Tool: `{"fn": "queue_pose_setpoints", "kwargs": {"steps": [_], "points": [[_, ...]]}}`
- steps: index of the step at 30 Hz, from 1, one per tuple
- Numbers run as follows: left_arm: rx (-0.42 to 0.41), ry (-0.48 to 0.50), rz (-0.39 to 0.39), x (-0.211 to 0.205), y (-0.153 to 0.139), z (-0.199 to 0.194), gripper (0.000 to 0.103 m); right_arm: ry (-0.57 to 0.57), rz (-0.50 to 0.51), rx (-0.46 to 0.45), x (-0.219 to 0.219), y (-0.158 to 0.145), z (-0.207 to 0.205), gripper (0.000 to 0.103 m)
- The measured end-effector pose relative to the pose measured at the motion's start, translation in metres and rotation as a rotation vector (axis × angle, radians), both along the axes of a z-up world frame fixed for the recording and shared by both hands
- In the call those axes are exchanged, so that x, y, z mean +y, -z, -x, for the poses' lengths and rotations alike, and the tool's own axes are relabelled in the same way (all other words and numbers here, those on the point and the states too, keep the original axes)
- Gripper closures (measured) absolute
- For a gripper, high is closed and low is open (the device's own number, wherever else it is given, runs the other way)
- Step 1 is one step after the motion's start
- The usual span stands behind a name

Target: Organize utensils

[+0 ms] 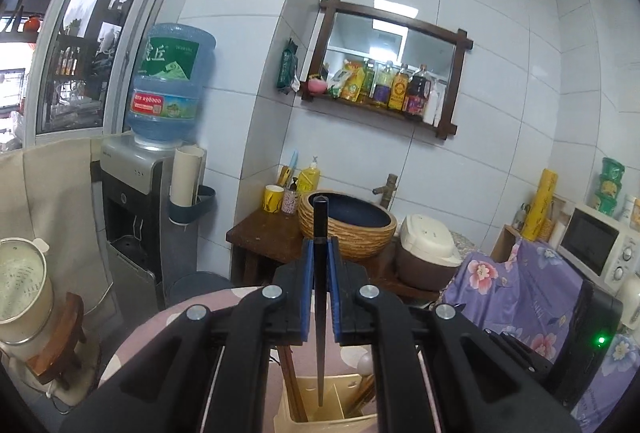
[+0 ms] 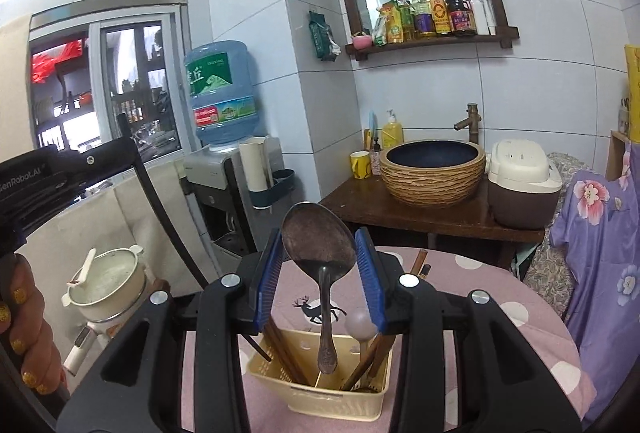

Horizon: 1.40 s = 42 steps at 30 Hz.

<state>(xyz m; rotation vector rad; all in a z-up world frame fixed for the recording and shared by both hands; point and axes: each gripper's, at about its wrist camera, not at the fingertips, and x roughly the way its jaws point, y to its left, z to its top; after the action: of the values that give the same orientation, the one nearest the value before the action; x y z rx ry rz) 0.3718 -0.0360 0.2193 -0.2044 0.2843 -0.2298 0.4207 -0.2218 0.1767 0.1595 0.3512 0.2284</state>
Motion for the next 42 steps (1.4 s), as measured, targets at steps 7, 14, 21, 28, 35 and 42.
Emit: {"fn": "queue_pose_setpoints", "kwargs": {"steps": [7, 14, 21, 28, 35, 42], "points": [[0.083, -0.002, -0.035, -0.012, 0.065, -0.019, 0.095, 0.039, 0.057, 0.049, 0.011, 0.068, -0.01, 0.065], [0.187, 0.005, -0.034, -0.016, 0.118, -0.027, 0.095, 0.061, 0.1, 0.094, 0.013, 0.109, -0.011, 0.065], [0.199, -0.003, -0.043, -0.015, 0.13, -0.027, 0.095, 0.071, 0.136, 0.096, 0.014, 0.128, -0.009, 0.065], [0.175, 0.012, -0.042, -0.011, 0.123, -0.011, 0.068, 0.079, 0.101, 0.06, 0.004, 0.127, 0.008, 0.05], [0.011, -0.016, -0.095, 0.009, 0.13, 0.068, 0.005, 0.095, 0.118, -0.004, -0.011, 0.126, 0.086, 0.022], [-0.04, -0.094, -0.166, 0.038, 0.181, 0.163, 0.005, 0.136, 0.158, -0.023, -0.019, 0.16, 0.193, 0.005]]}}
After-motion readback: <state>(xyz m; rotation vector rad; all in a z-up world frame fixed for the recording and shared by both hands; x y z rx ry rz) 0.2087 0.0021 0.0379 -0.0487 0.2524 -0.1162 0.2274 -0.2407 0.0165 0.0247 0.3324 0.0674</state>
